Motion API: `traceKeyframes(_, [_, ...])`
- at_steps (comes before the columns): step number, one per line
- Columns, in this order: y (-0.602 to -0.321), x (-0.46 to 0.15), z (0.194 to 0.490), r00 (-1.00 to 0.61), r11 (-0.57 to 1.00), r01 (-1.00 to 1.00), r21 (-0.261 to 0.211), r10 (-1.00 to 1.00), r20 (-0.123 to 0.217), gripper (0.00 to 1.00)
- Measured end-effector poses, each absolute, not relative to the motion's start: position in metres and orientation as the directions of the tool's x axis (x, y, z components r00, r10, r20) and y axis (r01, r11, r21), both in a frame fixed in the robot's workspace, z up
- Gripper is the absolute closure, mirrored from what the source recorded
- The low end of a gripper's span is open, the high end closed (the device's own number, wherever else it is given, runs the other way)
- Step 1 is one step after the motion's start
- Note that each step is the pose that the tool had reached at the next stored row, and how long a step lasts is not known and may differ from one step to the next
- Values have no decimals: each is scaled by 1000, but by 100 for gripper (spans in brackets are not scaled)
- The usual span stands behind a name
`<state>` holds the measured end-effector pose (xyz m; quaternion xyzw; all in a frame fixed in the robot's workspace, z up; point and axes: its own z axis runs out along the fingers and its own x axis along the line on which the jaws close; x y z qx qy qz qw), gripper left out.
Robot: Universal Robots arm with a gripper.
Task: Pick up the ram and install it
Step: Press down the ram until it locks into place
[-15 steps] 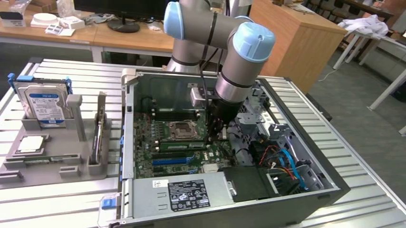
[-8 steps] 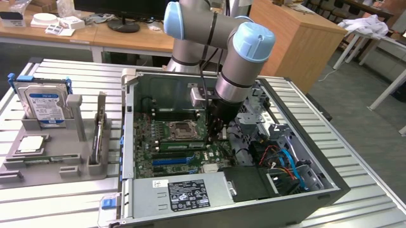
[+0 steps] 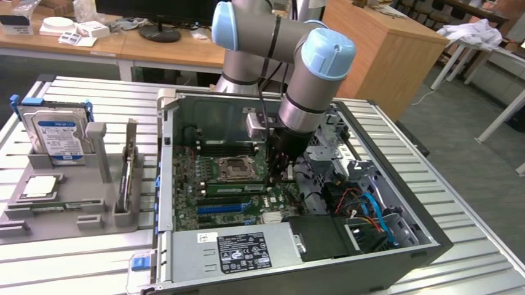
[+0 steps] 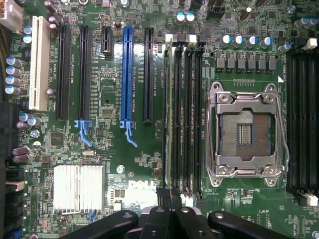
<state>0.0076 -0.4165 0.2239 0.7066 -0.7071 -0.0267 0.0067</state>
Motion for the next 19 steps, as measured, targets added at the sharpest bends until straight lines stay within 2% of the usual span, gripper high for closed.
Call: traceKeyframes(19, [-417,8,248,-1,0,-999,47,-1000,-28,89])
